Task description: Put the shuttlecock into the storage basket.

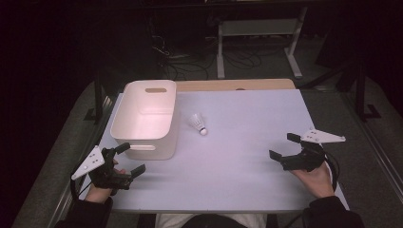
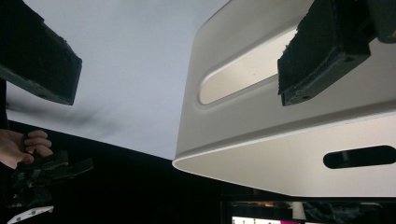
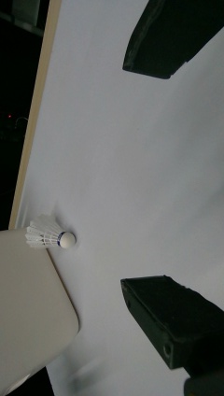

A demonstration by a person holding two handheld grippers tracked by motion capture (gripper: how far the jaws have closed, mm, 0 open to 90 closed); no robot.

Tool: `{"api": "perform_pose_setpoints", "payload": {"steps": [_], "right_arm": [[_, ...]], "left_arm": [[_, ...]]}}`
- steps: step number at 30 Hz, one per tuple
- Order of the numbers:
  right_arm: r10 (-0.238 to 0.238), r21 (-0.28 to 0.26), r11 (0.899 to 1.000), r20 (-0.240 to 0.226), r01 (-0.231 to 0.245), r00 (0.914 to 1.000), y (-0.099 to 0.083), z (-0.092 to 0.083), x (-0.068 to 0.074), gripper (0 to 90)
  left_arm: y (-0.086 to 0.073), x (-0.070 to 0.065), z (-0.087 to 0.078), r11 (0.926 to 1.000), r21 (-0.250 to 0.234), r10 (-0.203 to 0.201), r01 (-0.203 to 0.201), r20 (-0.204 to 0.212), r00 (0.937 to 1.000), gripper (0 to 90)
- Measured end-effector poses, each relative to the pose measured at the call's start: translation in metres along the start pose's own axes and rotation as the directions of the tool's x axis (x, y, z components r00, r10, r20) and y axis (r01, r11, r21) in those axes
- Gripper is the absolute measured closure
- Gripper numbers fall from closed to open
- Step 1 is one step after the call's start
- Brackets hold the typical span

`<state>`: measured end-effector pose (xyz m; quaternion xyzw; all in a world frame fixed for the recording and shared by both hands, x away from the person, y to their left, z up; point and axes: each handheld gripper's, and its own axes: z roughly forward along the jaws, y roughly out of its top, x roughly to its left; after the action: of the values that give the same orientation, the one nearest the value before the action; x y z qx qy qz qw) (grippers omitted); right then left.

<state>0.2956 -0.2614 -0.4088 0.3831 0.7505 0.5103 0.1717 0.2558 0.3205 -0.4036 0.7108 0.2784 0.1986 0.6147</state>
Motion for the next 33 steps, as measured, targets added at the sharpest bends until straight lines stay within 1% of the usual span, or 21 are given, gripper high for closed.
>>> {"api": "perform_pose_setpoints", "payload": {"steps": [6,8,12,18,20,21,24,26,29,33], "right_arm": [[-0.007,0.009,1.0,0.003,0.007,1.0,0.001,0.0,0.001,0.0],[-0.01,0.022,1.0,-0.003,0.01,0.9999,0.004,0.002,0.002,0.0],[-0.017,0.023,1.0,-0.007,0.017,0.9998,0.007,0.003,0.003,0.0],[-0.035,0.01,0.999,-0.022,0.036,0.9991,0.019,0.001,0.005,0.0],[-0.038,0.009,0.999,-0.022,0.038,0.999,0.021,0.001,0.005,0.0],[-0.041,0.004,0.999,-0.025,0.041,0.9989,0.027,0.001,0.004,0.0],[-0.042,0.004,0.999,-0.026,0.042,0.9988,0.028,0.001,0.004,0.0],[-0.048,-0.003,0.999,-0.024,0.048,0.9985,0.034,0.0,0.004,0.0],[-0.058,0.005,0.998,-0.026,0.059,0.9979,0.036,0.002,0.005,0.0],[-0.056,0.022,0.998,-0.037,0.057,0.9977,0.037,0.004,0.007,0.0]], "left_arm": [[0.0,0.0,-0.001,1.0,-0.001,0.0,0.0,-0.004,1.0,0.0],[0.0,0.0,-0.001,1.0,0.003,0.001,-0.001,-0.001,1.0,0.0],[0.0,-0.001,-0.001,1.0,0.004,0.002,-0.002,-0.002,1.0,0.0],[0.0,-0.001,-0.001,1.0,0.004,0.002,-0.002,0.0,1.0,0.0],[0.0,-0.001,-0.001,1.0,0.004,0.0,0.0,-0.001,1.0,0.0],[0.0,-0.001,-0.001,1.0,0.004,0.0,0.0,-0.001,1.0,0.0],[0.0,-0.001,-0.001,1.0,0.005,0.0,0.0,-0.002,1.0,0.0],[0.0,-0.001,-0.001,1.0,0.004,0.003,-0.003,-0.002,1.0,0.0],[0.0,-0.001,-0.002,1.0,0.002,0.004,-0.004,-0.003,1.0,0.0],[0.0,-0.001,-0.002,1.0,0.002,0.005,-0.005,-0.005,1.0,0.0]]}}
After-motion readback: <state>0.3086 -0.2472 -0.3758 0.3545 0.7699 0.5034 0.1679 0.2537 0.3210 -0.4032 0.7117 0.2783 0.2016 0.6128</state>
